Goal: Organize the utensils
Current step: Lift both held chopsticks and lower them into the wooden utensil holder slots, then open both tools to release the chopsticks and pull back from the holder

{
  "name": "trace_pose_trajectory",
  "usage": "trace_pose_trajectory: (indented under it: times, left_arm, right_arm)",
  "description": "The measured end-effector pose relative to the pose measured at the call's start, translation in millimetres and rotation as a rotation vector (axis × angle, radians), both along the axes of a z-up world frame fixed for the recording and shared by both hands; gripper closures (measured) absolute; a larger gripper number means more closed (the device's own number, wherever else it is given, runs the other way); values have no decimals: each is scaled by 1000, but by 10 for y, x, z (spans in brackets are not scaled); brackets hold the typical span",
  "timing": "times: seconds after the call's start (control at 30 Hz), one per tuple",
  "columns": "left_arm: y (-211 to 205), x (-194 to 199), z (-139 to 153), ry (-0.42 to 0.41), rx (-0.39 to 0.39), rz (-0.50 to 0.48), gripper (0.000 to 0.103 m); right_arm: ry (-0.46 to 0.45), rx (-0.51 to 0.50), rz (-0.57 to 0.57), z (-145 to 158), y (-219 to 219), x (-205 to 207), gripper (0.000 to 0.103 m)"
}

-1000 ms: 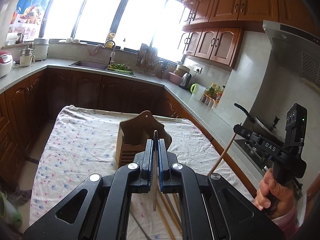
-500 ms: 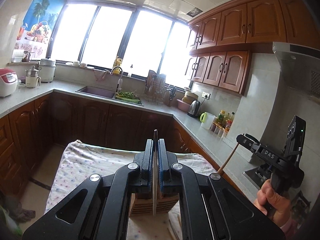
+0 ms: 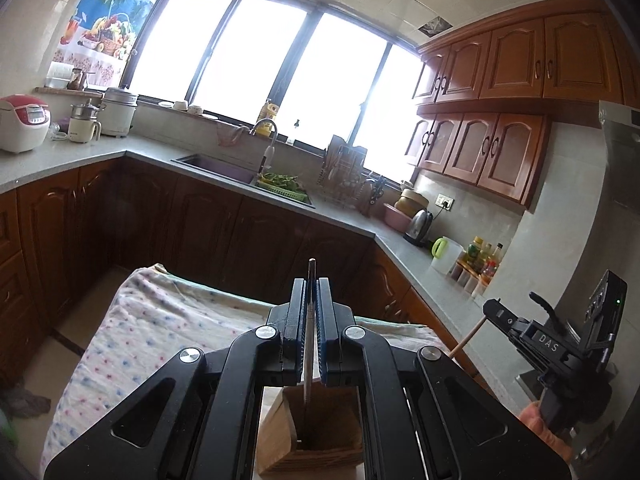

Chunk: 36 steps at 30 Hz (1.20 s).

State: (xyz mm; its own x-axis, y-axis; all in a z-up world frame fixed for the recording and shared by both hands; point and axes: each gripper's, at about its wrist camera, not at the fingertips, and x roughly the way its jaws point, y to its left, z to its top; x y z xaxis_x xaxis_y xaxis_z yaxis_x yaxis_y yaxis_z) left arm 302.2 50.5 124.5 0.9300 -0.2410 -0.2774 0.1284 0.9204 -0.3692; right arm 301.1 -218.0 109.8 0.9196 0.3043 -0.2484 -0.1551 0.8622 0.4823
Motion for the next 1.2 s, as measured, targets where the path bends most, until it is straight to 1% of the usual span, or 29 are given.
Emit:
trace_pose_trajectory:
  times: [0.13, 0.33, 0.53, 0.7, 0.87, 0.93, 0.97, 1.0, 1.03, 1.07, 1.1, 1.13, 1.2]
  left_arm:
    - [-79, 117, -249, 32, -5, 9, 100]
    - [-172, 231, -479, 74, 11, 0, 100]
    - [-167, 249, -477, 76, 25, 1, 99]
    - [-135, 275, -472, 89, 22, 0, 99]
    - [-72, 312, -478, 110, 11, -10, 99]
    - [-53, 314, -481, 116, 12, -9, 99]
    - [-50, 313, -478, 121, 12, -9, 95]
    - [-43, 308, -473, 127, 12, -6, 91]
    - [-33, 298, -470, 130, 7, -4, 79]
    - [-15, 279, -465, 128, -1, 0, 66]
    - [2, 252, -461, 124, -5, 8, 62]
    - [13, 224, -457, 122, -6, 15, 57]
    - [38, 168, -460, 126, -10, 21, 50]
  right_arm:
    - [31, 42, -4, -242, -17, 109, 98]
    - [77, 59, 5, -465, 13, 211, 98]
    - [85, 49, 5, -484, 1, 234, 98]
    - [93, 39, 11, -479, -5, 269, 98]
    - [97, 8, 12, -476, 35, 295, 97]
    - [111, 9, 24, -496, 42, 321, 93]
    - [115, 11, 29, -503, 41, 329, 93]
    - [126, 4, 28, -513, 44, 331, 90]
    - [136, -4, 22, -525, 47, 334, 81]
    - [141, -2, 20, -533, 38, 327, 75]
    - [139, 10, 27, -547, 19, 309, 54]
    - [136, 22, 32, -551, -2, 282, 44]
    - [132, 24, 32, -539, -31, 215, 43]
